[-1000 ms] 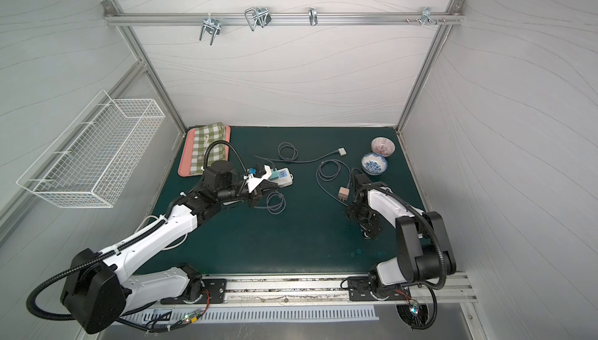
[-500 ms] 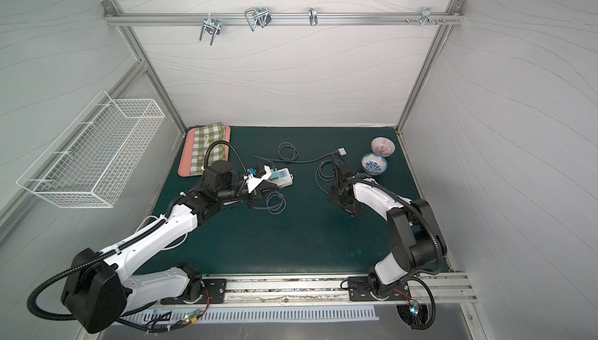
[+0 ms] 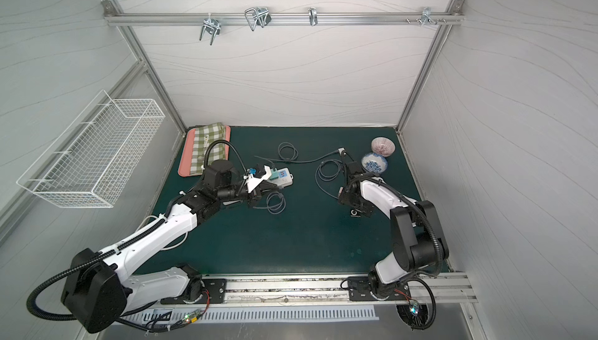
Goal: Charge mp3
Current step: Move the mp3 player to the center of the board.
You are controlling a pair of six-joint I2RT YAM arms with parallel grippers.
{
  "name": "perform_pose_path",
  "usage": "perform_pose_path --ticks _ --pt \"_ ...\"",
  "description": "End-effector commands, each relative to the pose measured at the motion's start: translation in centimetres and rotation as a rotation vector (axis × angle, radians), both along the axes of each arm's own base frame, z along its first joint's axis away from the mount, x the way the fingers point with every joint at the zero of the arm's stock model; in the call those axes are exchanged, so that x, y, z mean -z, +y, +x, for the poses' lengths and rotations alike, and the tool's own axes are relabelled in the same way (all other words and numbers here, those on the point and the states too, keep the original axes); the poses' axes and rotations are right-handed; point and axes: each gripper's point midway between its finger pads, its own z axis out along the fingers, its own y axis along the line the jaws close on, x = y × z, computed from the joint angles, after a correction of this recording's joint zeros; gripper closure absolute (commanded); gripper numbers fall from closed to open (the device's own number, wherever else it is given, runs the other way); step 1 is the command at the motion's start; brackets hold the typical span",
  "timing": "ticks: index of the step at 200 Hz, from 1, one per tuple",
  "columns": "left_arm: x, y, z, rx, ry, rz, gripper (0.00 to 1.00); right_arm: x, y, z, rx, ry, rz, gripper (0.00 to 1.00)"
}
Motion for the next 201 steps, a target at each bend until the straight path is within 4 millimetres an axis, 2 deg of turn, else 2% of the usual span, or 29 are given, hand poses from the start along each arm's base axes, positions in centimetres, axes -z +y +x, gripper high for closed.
perform_pose_path --ticks 1,28,57,86,98,123,137,160,201 --pt "-2.3 -0.4 0.5 0.020 -0.071 -0.024 1.00 0.7 1.3 0.8 -0.086 -0.018 0.043 0.12" --pt "-2.4 -0.3 0.5 0.021 -0.071 -0.023 1.00 1.6 3.5 1.1 -0.175 -0.014 0.131 0.14" --pt "-2.4 -0.4 0.5 0.022 -0.071 -0.022 1.00 2.3 5.2 0.2 -0.225 0.027 0.164 0.14" --pt "-2.4 -0.3 0.5 0.021 -0.070 -0.023 1.00 2.4 7.2 -0.5 -0.282 0.008 0.223 0.15" --pt "-2.5 -0.3 0.5 0.022 -0.070 -0.023 1.00 2.1 7.4 -0.6 -0.288 0.002 0.210 0.15" --pt "-2.5 -0.4 0.5 0.022 -0.072 -0.024 1.00 1.3 5.8 -0.8 -0.241 -0.013 0.135 0.13" --pt "-2.5 -0.4 0.6 0.021 -0.072 -0.027 1.00 0.9 3.5 -1.0 -0.179 -0.004 0.053 0.10" --pt "-2.5 -0.5 0.7 0.023 -0.072 -0.029 1.00 1.1 1.1 -1.1 -0.084 0.011 0.051 0.10" --pt "-2.6 -0.6 0.8 0.024 -0.069 -0.030 1.00 0.0 0.9 0.1 -0.103 -0.048 0.056 0.08"
